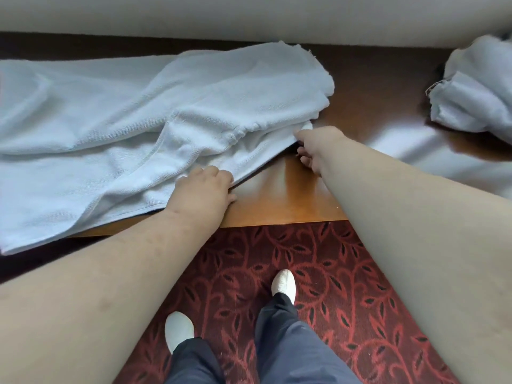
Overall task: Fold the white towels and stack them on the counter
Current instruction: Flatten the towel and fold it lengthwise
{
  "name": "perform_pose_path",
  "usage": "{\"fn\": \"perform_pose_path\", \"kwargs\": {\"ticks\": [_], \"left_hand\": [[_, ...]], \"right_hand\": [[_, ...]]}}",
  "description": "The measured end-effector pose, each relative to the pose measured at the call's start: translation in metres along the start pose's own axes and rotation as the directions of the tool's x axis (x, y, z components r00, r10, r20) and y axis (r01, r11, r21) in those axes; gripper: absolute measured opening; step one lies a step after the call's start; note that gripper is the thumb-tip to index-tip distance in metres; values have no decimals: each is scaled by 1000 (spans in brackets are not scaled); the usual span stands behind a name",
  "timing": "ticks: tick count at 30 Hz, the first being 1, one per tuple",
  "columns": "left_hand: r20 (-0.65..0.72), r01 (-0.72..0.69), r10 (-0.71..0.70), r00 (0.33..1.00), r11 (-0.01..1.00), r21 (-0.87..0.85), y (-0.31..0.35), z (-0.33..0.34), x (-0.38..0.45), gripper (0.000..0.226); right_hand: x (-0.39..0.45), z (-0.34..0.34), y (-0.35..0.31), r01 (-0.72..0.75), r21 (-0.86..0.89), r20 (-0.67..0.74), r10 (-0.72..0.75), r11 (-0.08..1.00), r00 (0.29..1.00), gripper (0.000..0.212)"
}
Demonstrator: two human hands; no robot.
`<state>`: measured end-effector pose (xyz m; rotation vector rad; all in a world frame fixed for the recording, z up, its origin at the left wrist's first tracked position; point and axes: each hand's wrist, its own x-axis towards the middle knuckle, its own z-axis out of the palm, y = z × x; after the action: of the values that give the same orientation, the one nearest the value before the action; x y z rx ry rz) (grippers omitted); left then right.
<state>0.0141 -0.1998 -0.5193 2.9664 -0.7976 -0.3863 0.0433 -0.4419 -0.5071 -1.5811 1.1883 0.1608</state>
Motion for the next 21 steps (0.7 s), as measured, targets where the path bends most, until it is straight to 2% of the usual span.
{"fn": "perform_pose_path", "kwargs": {"ticks": [2, 4, 6, 7, 9, 11, 14, 18, 21], "left_hand": [[-33, -10, 8, 999, 999, -50, 1, -3, 0, 25], [-138, -46, 21, 990, 983, -177, 7, -10, -4, 21], [-210, -77, 23, 978, 963, -257, 12, -16, -9, 17], [-193, -76, 22, 981, 959, -274, 13, -20, -10, 17], [-73, -48, 31, 997, 966, -253, 11, -25, -8, 19], [6, -47, 50, 999, 974, -220, 7, -29, 0, 21], [-23, -68, 64, 998, 963, -260, 5, -35, 18, 31], [165, -61, 87, 983, 986, -155, 9, -34, 32, 52], [149, -137, 147, 978, 988, -75, 10, -21, 18, 60]], "right_hand": [[-3, -1, -3, -25, 112, 47, 19, 993, 999, 22], [-7, -8, -8, -21, 294, 78, -2, 956, 997, 25], [-12, -18, -9, 52, 483, 12, -66, 874, 998, 20], [-16, -24, -6, 119, 523, -54, -106, 844, 993, 16], [-21, -32, 8, 251, 453, -202, -176, 855, 963, 12], [-28, -36, 26, 302, 353, -292, -203, 885, 935, 13], [-31, -42, 49, 231, 283, -321, -136, 931, 937, 25], [-31, -52, 75, 210, 145, -358, -147, 967, 922, 25], [-29, -59, 89, 144, 4, -267, -138, 990, 954, 35]]}}
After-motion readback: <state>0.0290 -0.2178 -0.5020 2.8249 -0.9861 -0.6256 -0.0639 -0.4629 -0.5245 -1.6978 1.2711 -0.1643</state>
